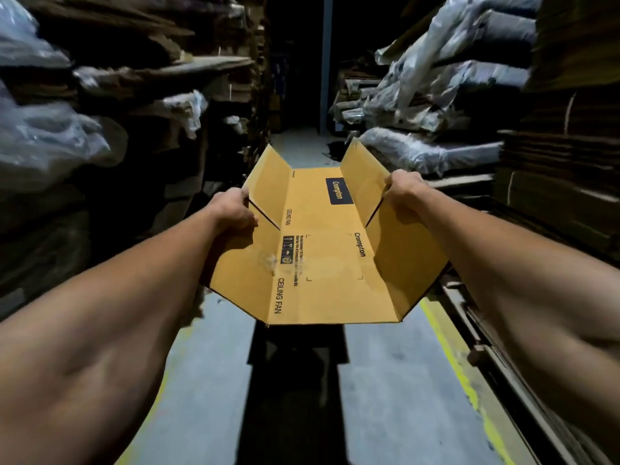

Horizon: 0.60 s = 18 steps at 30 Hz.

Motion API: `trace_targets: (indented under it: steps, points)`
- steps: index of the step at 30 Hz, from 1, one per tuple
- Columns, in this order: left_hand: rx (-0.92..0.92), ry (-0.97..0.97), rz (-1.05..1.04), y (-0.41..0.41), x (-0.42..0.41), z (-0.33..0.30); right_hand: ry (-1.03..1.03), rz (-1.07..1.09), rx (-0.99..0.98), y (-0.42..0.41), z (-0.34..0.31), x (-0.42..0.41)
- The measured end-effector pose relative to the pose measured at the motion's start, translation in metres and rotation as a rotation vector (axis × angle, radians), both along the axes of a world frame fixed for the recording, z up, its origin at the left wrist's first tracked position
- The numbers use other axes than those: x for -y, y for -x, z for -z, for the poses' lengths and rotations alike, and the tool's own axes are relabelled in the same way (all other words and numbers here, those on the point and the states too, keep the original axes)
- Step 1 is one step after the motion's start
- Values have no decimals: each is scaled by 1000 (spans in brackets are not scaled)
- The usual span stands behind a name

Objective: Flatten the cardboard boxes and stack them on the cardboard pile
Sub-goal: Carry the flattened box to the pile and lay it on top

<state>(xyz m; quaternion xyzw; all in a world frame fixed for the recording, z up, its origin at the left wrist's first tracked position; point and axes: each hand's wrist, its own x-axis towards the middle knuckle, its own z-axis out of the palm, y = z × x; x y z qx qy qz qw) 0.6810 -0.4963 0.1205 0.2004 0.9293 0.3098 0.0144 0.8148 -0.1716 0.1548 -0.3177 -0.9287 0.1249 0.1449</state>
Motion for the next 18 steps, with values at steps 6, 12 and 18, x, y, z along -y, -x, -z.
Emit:
trace_targets:
  steps: [6,12,18]
  points:
    - [2,9,8,11,8,-211,49,-17,-36,17,-202,3]
    - [9,33,-6,54,25,-389,43,-24,-46,31,-385,26]
    - [-5,-62,12,49,58,-538,54,-58,-91,43,-520,58]
